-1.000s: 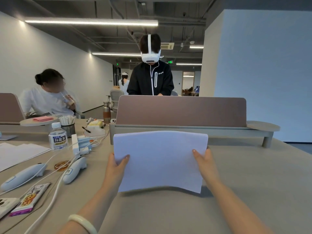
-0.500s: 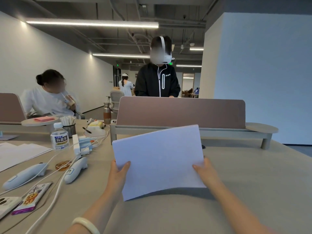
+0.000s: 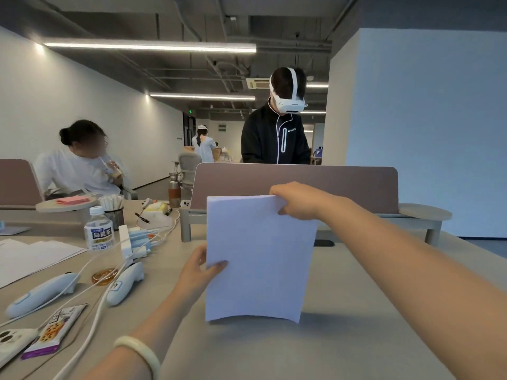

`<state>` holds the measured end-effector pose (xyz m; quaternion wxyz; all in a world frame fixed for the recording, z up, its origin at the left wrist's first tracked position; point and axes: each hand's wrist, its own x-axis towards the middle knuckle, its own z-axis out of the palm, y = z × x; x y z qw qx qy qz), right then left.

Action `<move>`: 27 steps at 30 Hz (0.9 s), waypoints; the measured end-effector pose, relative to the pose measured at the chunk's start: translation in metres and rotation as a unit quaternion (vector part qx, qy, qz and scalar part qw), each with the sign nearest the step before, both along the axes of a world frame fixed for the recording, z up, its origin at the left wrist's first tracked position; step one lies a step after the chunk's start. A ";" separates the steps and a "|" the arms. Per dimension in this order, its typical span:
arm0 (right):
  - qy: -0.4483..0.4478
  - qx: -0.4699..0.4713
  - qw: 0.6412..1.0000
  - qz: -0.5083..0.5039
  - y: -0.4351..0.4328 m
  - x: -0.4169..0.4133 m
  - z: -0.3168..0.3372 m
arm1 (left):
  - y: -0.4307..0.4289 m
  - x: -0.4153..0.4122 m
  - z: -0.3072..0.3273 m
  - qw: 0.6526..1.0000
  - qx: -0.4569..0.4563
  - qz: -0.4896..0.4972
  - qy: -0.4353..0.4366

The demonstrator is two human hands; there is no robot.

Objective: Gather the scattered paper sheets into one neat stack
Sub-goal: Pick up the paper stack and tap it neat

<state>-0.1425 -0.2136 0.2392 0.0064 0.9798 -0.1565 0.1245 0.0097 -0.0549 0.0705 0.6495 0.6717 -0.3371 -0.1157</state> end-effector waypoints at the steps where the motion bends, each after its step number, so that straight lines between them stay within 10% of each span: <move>1: 0.002 0.001 1.000 0.005 0.003 0.003 0.001 | -0.001 0.000 -0.001 1.000 -0.012 -0.007 0.013; 7: -0.151 0.090 0.984 -0.010 -0.011 -0.006 -0.003 | -0.002 -0.005 -0.005 0.997 -0.060 -0.028 0.041; 10: -0.300 0.360 0.883 0.000 -0.033 -0.023 -0.036 | -0.005 -0.002 -0.006 0.996 -0.066 -0.026 0.053; 15: -0.260 0.572 0.778 0.007 -0.045 -0.019 -0.140 | -0.012 0.001 -0.015 0.994 -0.079 0.003 0.081; 27: -0.388 0.512 0.761 -0.085 -0.007 0.004 -0.177 | -0.028 -0.018 -0.021 0.990 -0.113 0.081 0.041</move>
